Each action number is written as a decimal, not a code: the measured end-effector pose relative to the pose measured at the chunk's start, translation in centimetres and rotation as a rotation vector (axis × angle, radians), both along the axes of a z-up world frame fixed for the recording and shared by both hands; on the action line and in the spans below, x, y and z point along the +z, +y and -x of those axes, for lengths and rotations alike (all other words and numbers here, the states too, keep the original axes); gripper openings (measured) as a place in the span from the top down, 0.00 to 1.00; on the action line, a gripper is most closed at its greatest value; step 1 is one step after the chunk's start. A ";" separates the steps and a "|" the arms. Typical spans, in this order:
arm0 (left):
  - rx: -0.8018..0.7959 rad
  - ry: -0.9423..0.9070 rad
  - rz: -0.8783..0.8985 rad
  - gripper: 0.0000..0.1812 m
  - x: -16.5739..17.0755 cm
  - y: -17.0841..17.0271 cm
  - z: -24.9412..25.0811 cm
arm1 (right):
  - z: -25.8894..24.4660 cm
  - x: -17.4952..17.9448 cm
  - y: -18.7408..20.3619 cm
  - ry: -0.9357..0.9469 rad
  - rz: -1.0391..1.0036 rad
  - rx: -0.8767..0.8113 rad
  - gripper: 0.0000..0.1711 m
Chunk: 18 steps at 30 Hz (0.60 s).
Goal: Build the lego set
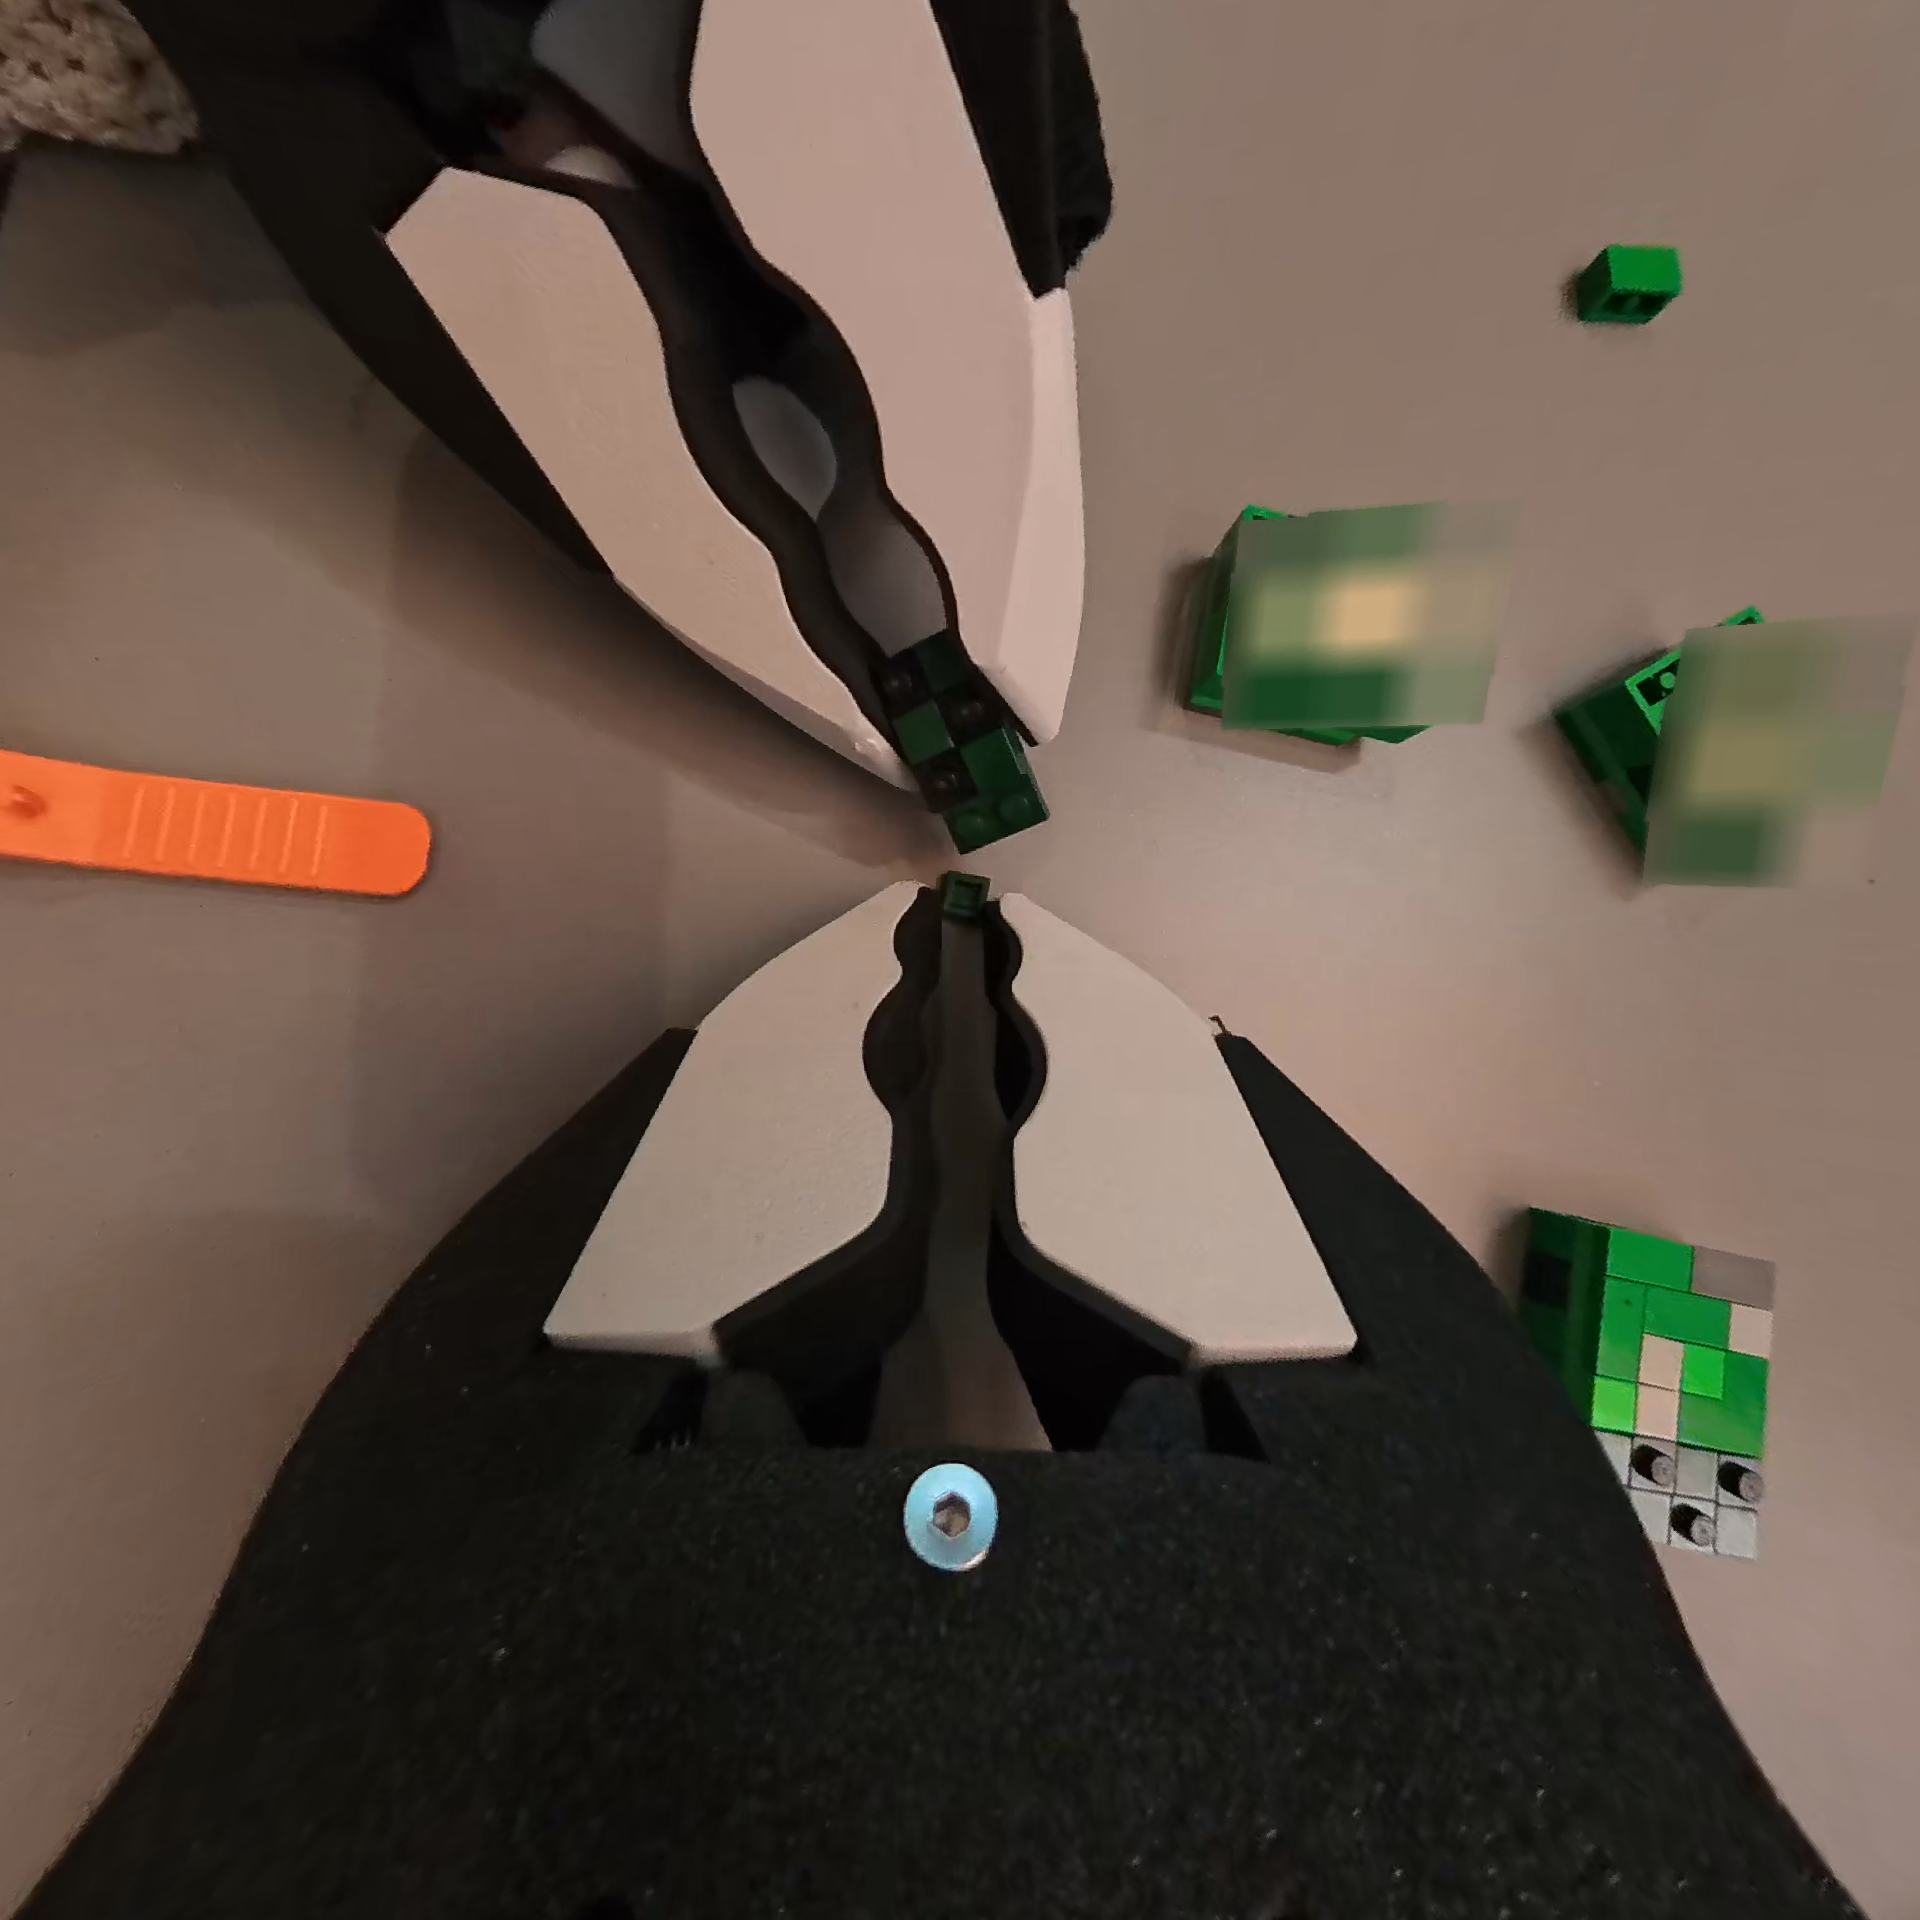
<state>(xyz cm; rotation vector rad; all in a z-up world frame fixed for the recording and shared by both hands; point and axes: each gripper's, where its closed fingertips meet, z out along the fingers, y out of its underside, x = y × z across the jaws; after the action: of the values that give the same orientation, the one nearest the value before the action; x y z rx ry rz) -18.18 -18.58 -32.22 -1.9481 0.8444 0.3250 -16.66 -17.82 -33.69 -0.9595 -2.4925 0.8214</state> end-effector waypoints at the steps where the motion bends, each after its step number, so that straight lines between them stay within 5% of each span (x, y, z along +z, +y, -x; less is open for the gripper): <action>1: 0.001 0.000 0.000 0.91 0.0 0.0 0.0 | 0.0 0.0 0.0 0.000 0.005 0.004 0.96; 18: -0.028 0.000 -0.003 0.91 0.0 0.0 -0.4 | 0.1 1.6 -0.1 0.072 0.023 0.056 0.96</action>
<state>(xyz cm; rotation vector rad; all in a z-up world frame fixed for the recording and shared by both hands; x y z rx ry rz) -17.76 -18.60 -32.25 -1.9321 0.8699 0.3098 -16.77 -17.94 -32.10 -0.8560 -2.4636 0.8874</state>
